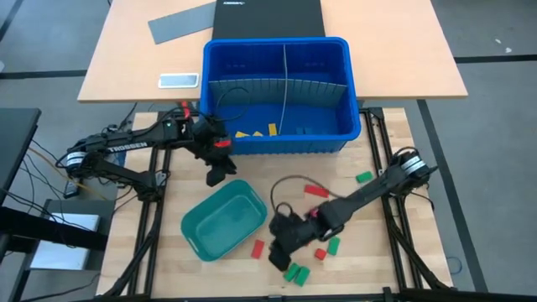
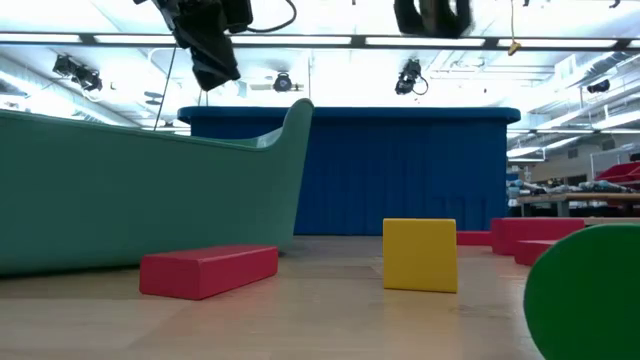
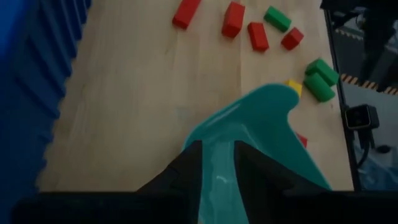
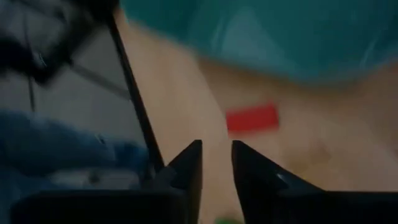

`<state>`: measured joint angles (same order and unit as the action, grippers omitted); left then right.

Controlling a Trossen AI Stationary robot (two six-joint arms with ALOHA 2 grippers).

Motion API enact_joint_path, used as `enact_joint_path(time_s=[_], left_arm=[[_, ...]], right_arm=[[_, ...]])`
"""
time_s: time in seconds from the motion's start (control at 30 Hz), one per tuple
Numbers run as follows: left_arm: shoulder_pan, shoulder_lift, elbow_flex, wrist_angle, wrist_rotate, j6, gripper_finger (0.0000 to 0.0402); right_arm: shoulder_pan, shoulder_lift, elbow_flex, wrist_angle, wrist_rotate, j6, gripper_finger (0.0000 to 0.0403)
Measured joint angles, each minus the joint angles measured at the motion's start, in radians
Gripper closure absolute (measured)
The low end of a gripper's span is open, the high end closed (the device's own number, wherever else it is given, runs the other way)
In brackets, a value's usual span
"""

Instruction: Sort Items/Unsort Items

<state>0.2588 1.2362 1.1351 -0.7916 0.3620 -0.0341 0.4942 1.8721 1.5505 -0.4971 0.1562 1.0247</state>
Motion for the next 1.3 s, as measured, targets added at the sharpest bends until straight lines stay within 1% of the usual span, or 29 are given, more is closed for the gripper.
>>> enact_joint_path(time_s=[0.07, 0.13, 0.27, 0.37, 0.47, 0.57, 0.67, 0.8, 0.97, 1.03, 1.13, 1.23, 1.27, 1.3], left_arm=[[-0.006, 0.000, 0.000, -0.023, -0.007, -0.002, 0.0288], [-0.013, 0.000, 0.000, -0.032, -0.015, -0.002, 0.0275], [-0.030, 0.000, 0.000, -0.030, -0.030, -0.003, 0.0256], [-0.039, 0.000, 0.000, -0.029, -0.054, -0.003, 0.0248], [-0.042, 0.000, 0.000, -0.029, -0.062, -0.003, 0.0244], [-0.045, 0.000, 0.000, -0.029, -0.077, -0.008, 0.0243], [-0.046, 0.000, 0.000, -0.029, -0.082, -0.011, 0.0243], [-0.050, 0.000, 0.000, -0.020, -0.096, -0.025, 0.0243], [-0.051, 0.000, 0.000, -0.020, -0.105, -0.025, 0.0243], [-0.051, 0.000, 0.000, -0.021, -0.107, -0.025, 0.0243], [-0.051, 0.000, 0.000, -0.023, -0.107, -0.026, 0.0243], [-0.051, 0.000, 0.000, -0.023, -0.107, -0.026, 0.0243], [-0.051, 0.000, 0.000, -0.023, -0.107, -0.026, 0.0243], [-0.051, 0.000, 0.000, -0.023, -0.107, -0.026, 0.0243]], right_arm=[[0.018, 0.034, 0.000, -0.022, -0.057, 0.013, 0.0288], [0.030, 0.061, 0.000, -0.075, -0.087, 0.036, 0.0262], [0.036, 0.102, 0.000, -0.185, -0.106, 0.035, 0.0211], [0.029, 0.123, 0.001, -0.184, -0.103, -0.015, 0.0179], [0.020, 0.140, 0.001, -0.180, -0.100, -0.050, 0.0159], [0.015, 0.153, 0.000, -0.179, -0.083, -0.084, 0.0152], [0.009, 0.179, -0.002, -0.179, -0.065, -0.121, 0.0151], [-0.002, 0.224, -0.002, -0.161, -0.119, -0.140, 0.0154], [-0.006, 0.263, -0.001, -0.150, -0.132, -0.124, 0.0156], [-0.006, 0.266, 0.000, -0.150, -0.134, -0.108, 0.0165], [-0.007, 0.266, 0.001, -0.155, -0.135, -0.105, 0.0200], [-0.013, 0.270, 0.031, -0.184, -0.146, -0.115, 0.0264], [-0.015, 0.270, 0.045, -0.185, -0.153, -0.128, 0.0275], [-0.019, 0.270, 0.063, -0.193, -0.158, -0.137, 0.0275]])
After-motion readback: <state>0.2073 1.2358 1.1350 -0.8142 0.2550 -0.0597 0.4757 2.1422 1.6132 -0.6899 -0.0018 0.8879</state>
